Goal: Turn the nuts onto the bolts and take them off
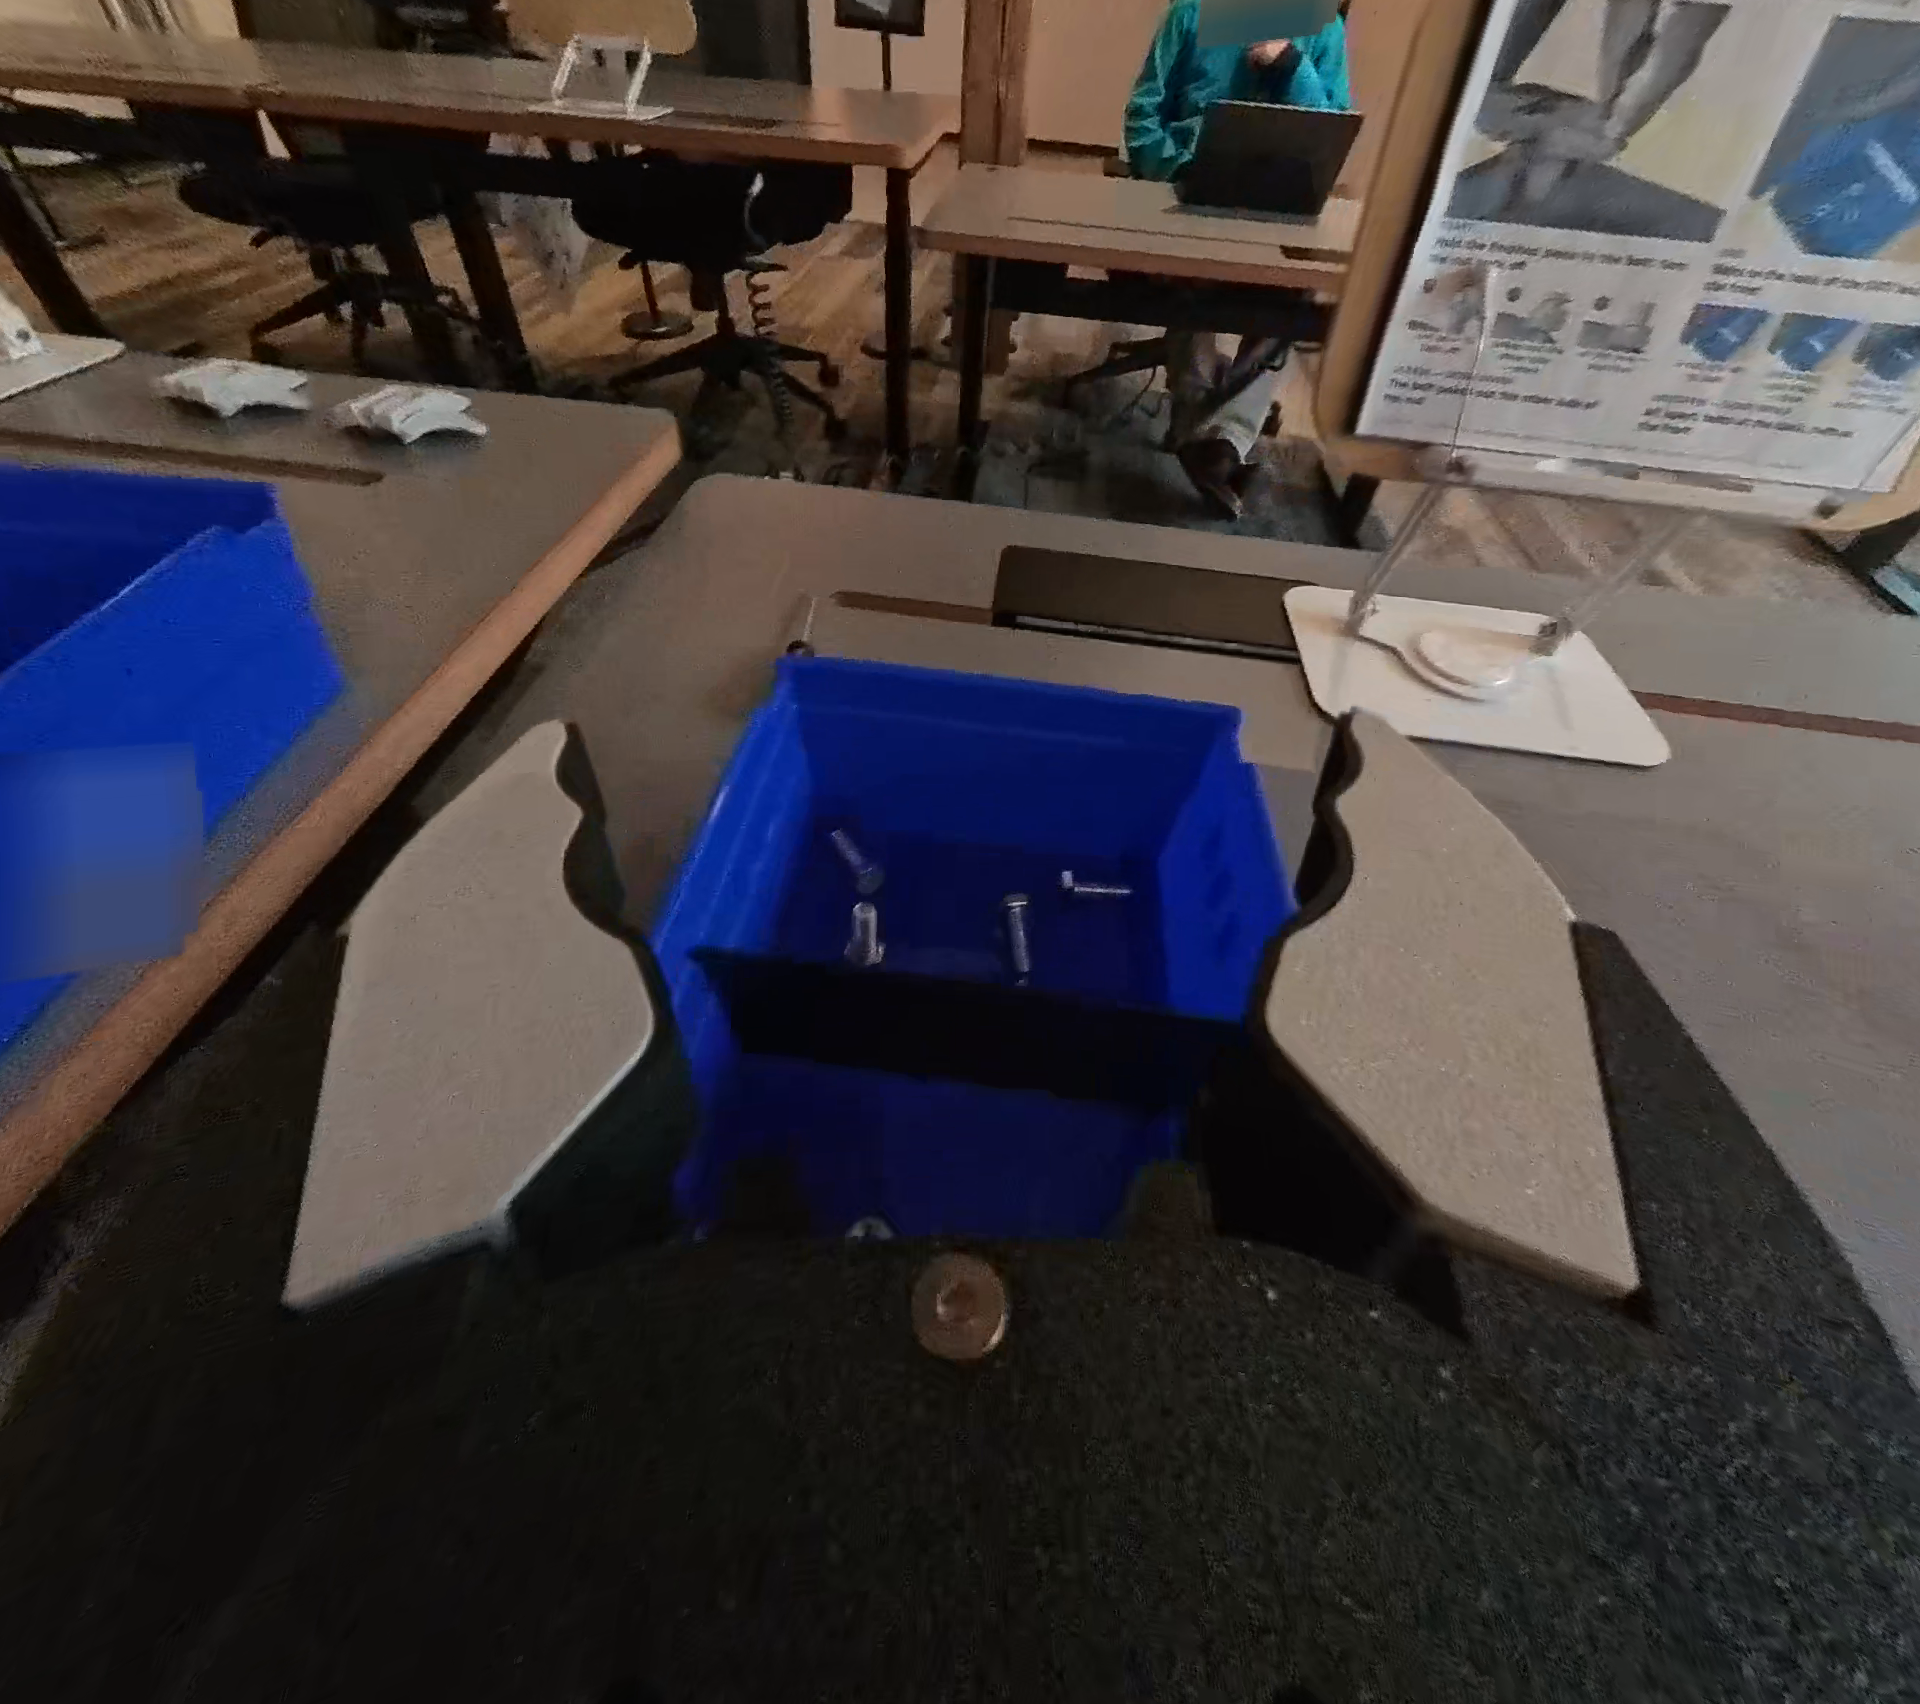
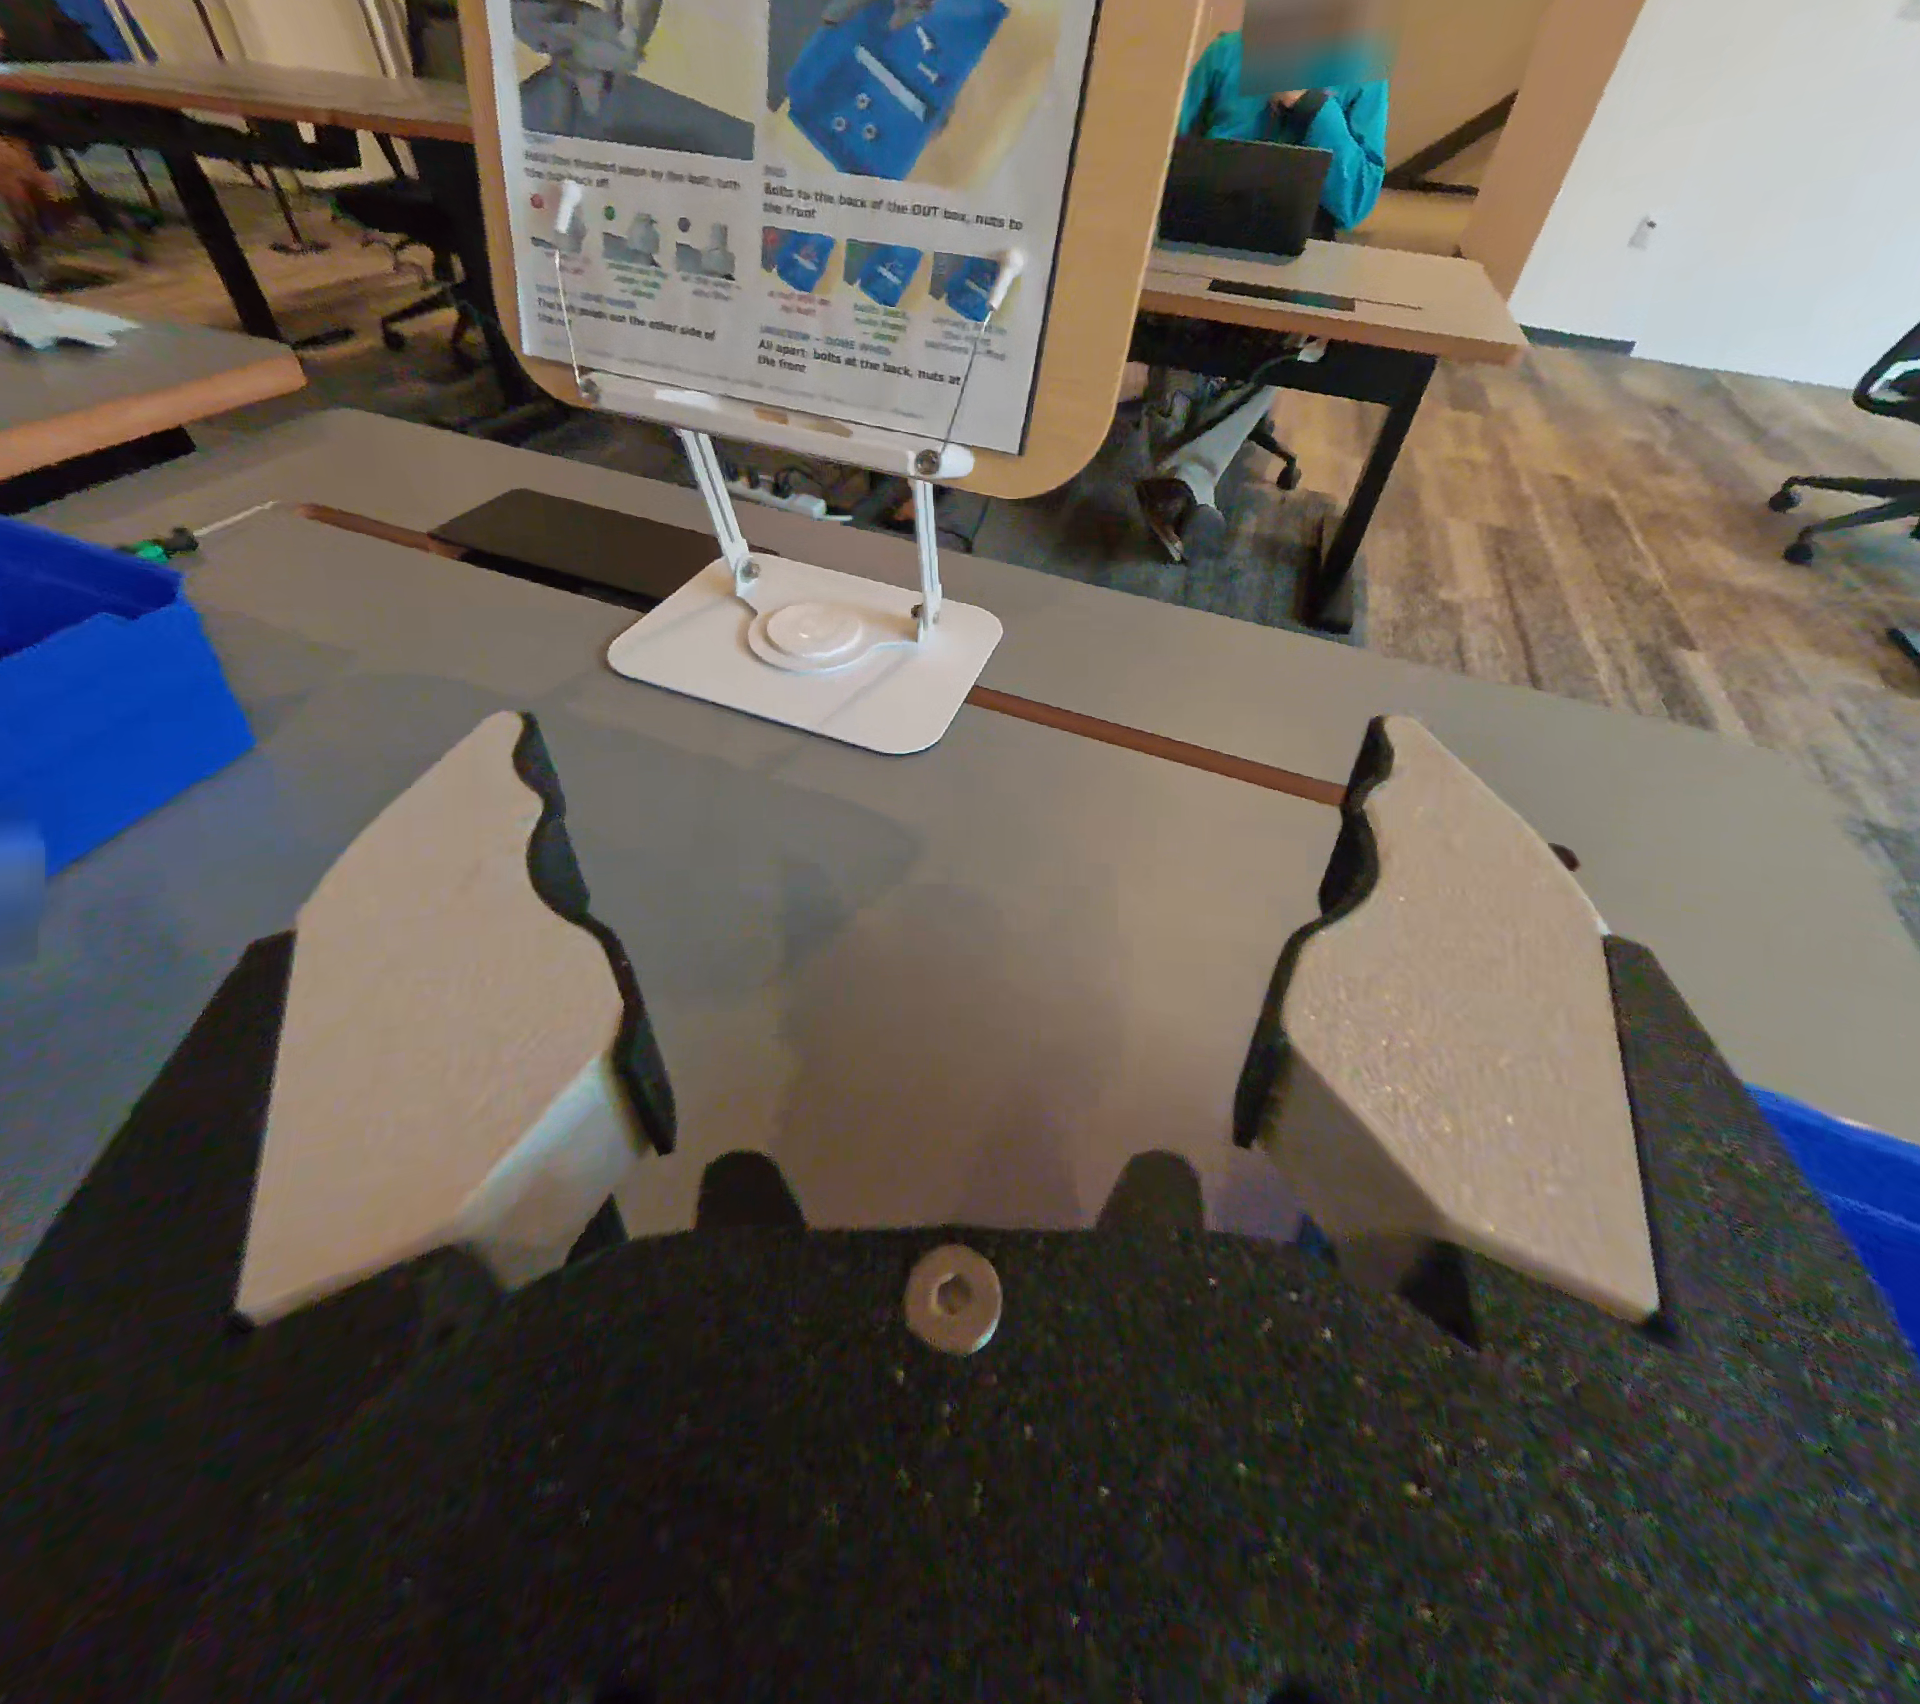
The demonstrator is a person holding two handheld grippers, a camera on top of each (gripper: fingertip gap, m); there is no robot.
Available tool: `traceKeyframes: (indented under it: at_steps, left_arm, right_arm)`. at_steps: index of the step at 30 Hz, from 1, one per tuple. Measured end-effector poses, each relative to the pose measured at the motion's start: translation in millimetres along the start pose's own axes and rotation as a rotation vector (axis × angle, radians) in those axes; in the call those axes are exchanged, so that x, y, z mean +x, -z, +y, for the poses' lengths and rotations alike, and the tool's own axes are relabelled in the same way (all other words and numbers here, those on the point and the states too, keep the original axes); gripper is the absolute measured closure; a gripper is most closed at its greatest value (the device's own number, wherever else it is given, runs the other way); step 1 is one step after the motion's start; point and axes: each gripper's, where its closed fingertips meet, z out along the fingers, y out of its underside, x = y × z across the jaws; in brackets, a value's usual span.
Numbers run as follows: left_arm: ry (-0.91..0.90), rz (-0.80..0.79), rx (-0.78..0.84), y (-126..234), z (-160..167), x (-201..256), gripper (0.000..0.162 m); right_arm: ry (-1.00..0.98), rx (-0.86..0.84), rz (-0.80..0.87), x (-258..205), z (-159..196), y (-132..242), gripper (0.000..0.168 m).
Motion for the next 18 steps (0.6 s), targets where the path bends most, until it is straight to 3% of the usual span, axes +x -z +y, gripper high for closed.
traceKeyframes:
  at_steps: [4,5,7,10,18]
  left_arm:
    - [-0.032,0.020,-0.094,-3,14,-12,0.042]
    - [-0.052,0.049,-0.149,-7,19,-10,0.043]
    - [-0.110,0.180,-0.288,-16,34,1,0.065]
    - [-0.174,0.297,-0.505,-34,56,6,0.073]
    - [-0.362,0.288,-0.938,-78,107,-13,0.094]
  right_arm:
    - [-0.008,-0.016,-0.029,4,14,-7,0.034]
    - [0.001,-0.027,-0.039,3,18,-9,0.035]
    - [0.004,-0.046,-0.069,-1,27,-13,0.035]
    - [-0.016,-0.065,-0.085,-3,37,-17,0.036]
    - [-0.013,-0.104,-0.101,-5,48,-20,0.039]
